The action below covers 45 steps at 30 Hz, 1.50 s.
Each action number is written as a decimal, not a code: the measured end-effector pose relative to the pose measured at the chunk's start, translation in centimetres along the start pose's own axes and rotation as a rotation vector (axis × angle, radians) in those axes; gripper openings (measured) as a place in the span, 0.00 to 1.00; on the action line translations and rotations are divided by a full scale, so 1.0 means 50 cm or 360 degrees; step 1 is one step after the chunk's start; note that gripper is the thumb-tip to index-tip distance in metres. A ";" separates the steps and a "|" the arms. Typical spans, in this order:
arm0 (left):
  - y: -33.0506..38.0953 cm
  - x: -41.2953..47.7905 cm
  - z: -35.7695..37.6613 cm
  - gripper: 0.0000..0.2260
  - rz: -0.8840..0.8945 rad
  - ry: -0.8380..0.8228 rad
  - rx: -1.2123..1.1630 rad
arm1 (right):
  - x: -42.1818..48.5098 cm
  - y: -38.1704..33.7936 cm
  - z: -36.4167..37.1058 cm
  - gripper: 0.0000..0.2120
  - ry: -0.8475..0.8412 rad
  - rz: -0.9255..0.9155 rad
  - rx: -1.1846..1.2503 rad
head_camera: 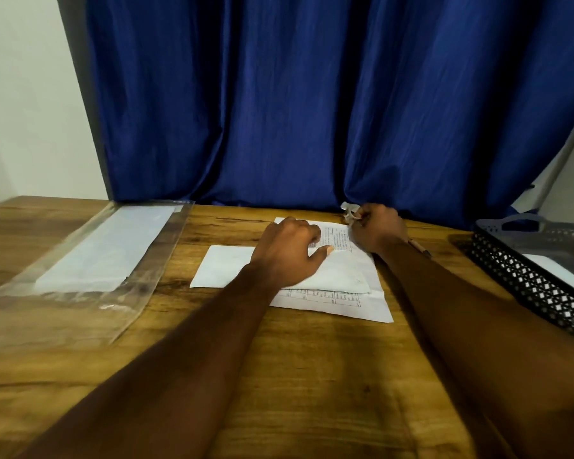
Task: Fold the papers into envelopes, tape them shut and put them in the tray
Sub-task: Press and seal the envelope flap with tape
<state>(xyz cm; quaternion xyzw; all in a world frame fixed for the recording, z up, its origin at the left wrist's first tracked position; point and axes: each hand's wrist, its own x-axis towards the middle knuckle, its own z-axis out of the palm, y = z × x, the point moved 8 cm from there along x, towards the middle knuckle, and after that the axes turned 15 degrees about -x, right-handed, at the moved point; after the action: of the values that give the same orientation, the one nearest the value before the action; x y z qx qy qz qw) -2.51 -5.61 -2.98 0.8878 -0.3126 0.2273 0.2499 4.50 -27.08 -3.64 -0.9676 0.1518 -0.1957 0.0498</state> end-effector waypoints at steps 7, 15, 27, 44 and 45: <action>-0.051 -0.010 -0.017 0.21 -0.0374 0.0286 -0.0334 | -0.073 -0.071 -0.035 0.06 -0.0031 -0.0306 0.1085; -0.061 -0.007 -0.012 0.24 -0.0535 0.0297 -0.1598 | -0.158 -0.104 -0.050 0.10 -0.0399 -0.0538 0.1680; -0.051 -0.014 -0.040 0.20 -0.0289 0.0382 -0.1283 | -0.168 -0.073 -0.062 0.19 -0.0204 -0.0415 0.1509; -0.033 -0.023 -0.032 0.21 -0.0119 0.0319 -0.0983 | -0.183 -0.079 -0.088 0.03 0.0004 -0.0584 0.1269; -0.033 -0.022 -0.032 0.21 -0.0121 0.0319 -0.0975 | -0.181 -0.076 -0.087 0.03 -0.0006 -0.0554 0.1374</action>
<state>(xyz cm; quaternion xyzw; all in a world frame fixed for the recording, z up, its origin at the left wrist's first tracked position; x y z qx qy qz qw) -2.59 -3.08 -2.85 0.7555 -0.3069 0.1995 0.5433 -4.11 -20.81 -2.37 -0.8697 -0.1085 -0.2447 0.4147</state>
